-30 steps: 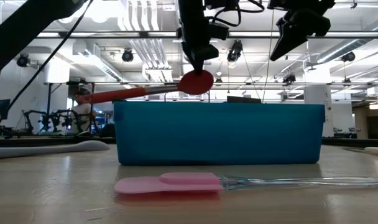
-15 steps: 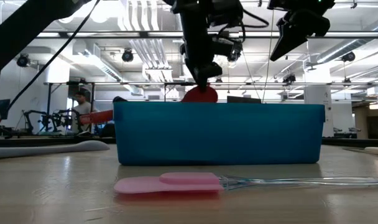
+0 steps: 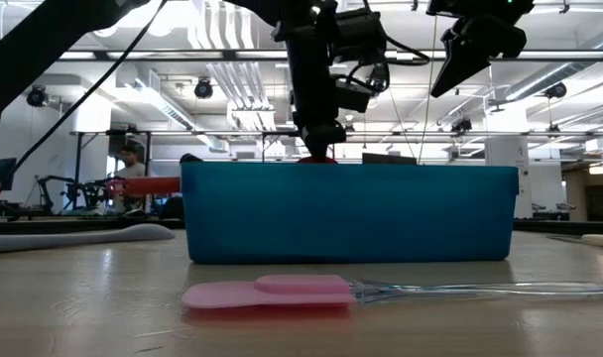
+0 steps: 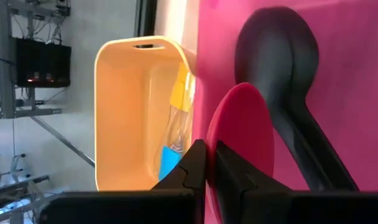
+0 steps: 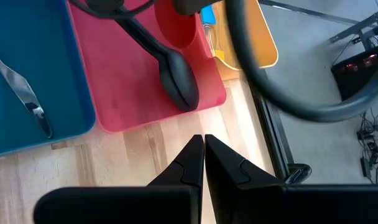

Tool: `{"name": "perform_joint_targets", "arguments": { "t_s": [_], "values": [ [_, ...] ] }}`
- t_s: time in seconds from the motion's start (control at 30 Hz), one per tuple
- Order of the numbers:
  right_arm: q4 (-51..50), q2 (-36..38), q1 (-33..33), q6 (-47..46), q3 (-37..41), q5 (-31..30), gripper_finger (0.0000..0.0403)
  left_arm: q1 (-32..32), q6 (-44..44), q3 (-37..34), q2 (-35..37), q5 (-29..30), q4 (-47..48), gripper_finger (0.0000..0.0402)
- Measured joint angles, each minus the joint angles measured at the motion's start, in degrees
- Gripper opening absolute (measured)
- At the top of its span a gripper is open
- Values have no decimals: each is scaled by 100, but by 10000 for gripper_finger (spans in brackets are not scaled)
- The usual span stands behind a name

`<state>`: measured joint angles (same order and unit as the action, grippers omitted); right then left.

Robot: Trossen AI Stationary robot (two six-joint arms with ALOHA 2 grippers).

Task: Pick & Place Kitchen Items
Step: Put the red serving spoon into the pink bin, then put the yellow knife into the blue bin

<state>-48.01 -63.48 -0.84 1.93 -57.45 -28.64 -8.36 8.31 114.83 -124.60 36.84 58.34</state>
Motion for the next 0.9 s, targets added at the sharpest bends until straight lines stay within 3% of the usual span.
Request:
{"name": "perform_joint_targets", "arguments": {
  "t_s": [0.27, 0.47, 0.7, 0.9],
  "values": [
    [2, 0, 0, -13, 40, 11, 8, -2, 249, 28, 2, 15, -88, 99],
    [7, 0, 0, -26, 83, 11, 8, -7, 413, 69, 2, 49, -40, 129],
    [7, -2, 2, -42, 200, 11, 8, 26, 412, 662, 52, 1185, 895, 147],
    [9, -2, 4, -44, 295, 9, 8, 143, -132, 1419, 298, 1222, 1992, 158]
  ]
}}
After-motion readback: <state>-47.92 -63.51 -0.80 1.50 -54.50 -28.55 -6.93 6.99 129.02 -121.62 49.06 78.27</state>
